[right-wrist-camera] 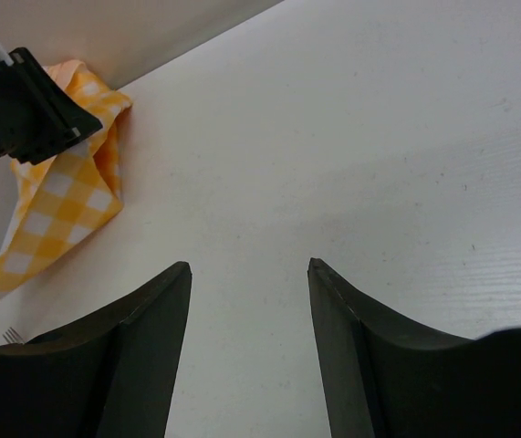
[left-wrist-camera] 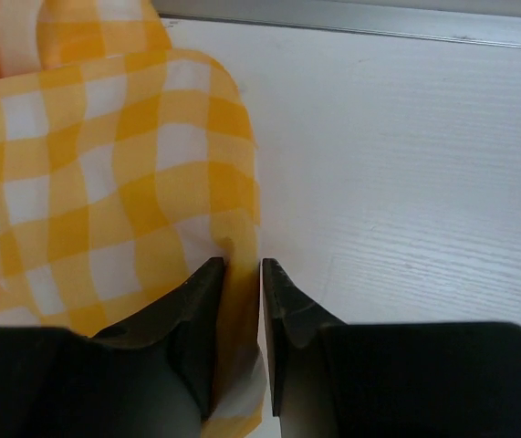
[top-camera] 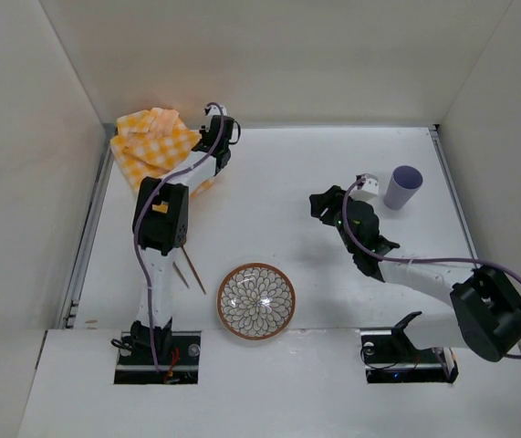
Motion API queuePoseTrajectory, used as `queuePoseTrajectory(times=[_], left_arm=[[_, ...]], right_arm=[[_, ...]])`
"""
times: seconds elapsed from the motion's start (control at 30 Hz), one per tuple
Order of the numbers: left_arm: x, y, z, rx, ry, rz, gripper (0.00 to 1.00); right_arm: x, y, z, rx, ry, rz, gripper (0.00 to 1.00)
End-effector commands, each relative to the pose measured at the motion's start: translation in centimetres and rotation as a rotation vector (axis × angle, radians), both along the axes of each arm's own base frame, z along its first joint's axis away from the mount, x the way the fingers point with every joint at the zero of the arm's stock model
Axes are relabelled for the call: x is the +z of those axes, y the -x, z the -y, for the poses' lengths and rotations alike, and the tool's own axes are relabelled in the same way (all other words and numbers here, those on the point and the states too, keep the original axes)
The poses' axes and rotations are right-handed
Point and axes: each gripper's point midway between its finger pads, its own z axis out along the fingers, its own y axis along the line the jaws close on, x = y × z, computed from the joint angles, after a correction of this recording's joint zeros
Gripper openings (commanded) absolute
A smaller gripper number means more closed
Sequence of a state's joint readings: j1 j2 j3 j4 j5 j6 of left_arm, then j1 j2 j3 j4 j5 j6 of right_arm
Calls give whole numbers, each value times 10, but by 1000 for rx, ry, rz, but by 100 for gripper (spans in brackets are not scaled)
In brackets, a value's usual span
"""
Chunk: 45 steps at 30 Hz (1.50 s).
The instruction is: Set the dinner table for one person
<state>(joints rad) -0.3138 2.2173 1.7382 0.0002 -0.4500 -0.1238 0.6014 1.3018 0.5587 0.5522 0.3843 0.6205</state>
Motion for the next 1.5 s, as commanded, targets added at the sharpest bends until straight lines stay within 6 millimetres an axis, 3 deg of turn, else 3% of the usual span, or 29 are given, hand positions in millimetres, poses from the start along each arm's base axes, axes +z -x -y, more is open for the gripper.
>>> queuePoseTrajectory(times=[0.0, 0.1, 0.3, 0.47, 0.63, 0.73, 0.83, 0.93, 1.0, 1.27, 1.47], left_arm=[[25, -9, 43, -104, 60, 36, 19], [36, -10, 96, -203, 159, 67, 16], [77, -6, 177, -298, 299, 168, 12], [88, 13, 220, -297, 424, 203, 17], [83, 25, 220, -244, 438, 212, 42], [99, 24, 205, -215, 427, 261, 60], [121, 17, 187, -191, 407, 308, 61], [140, 4, 184, -197, 371, 340, 61], [141, -6, 185, -206, 313, 321, 60], [114, -36, 177, -244, 161, 203, 61], [92, -43, 197, -360, 226, 194, 65]], right_arm=[[29, -7, 4, -15, -35, 70, 60], [30, -7, 5, -18, -32, 72, 60], [30, -7, 7, -22, -30, 73, 60], [34, -7, 24, -71, -47, 87, 60], [34, -8, 32, -99, -60, 86, 64], [27, -11, 38, -114, -87, 61, 65], [22, -13, 41, -119, -109, 42, 65], [22, -13, 38, -103, -117, 37, 65], [21, -13, 39, -105, -116, 36, 65], [19, -15, 33, -85, -119, 26, 66], [20, -15, 29, -65, -127, 27, 67]])
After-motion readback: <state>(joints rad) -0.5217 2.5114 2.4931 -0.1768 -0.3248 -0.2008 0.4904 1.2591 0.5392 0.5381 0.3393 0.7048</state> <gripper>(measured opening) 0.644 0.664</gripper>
